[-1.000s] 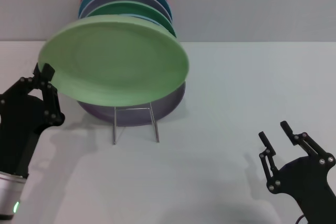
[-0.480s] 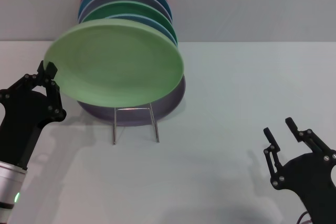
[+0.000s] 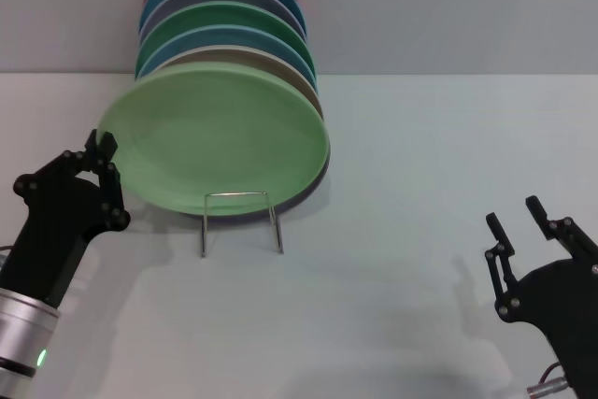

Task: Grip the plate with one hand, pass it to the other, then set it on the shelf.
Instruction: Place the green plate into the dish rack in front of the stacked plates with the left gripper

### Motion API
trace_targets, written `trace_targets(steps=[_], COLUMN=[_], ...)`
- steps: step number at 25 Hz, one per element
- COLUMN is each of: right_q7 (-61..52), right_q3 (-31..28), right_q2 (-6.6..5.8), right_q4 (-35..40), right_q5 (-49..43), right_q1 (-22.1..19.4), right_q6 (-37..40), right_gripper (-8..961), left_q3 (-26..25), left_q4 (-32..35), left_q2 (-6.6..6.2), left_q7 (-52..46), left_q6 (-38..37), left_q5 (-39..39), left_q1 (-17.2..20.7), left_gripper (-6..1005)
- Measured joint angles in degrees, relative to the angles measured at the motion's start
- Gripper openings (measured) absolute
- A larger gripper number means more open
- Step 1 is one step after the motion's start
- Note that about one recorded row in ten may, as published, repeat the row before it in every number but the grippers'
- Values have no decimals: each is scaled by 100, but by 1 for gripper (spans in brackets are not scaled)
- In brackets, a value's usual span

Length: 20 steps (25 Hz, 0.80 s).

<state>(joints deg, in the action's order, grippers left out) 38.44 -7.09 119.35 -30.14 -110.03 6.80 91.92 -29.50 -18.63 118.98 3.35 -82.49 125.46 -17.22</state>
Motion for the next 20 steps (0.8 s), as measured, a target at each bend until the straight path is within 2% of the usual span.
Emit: trace_targets(steps=[8,20], right_q7=[-5,-21], right_q3=[-50,-118], right_q2=[0,0], right_q4=[14,38], right_q5=[0,-1], right_q1=[79,139], right_q6=[-19,-114], right_gripper=[344,345], left_q3=[-1,12], left_q4=[-42,-58], left_q2=[12,11], left_q7=[128,73], left_q6=[460,637], left_q5=[3,22], left_q1=[-23,8], left_gripper=[71,81])
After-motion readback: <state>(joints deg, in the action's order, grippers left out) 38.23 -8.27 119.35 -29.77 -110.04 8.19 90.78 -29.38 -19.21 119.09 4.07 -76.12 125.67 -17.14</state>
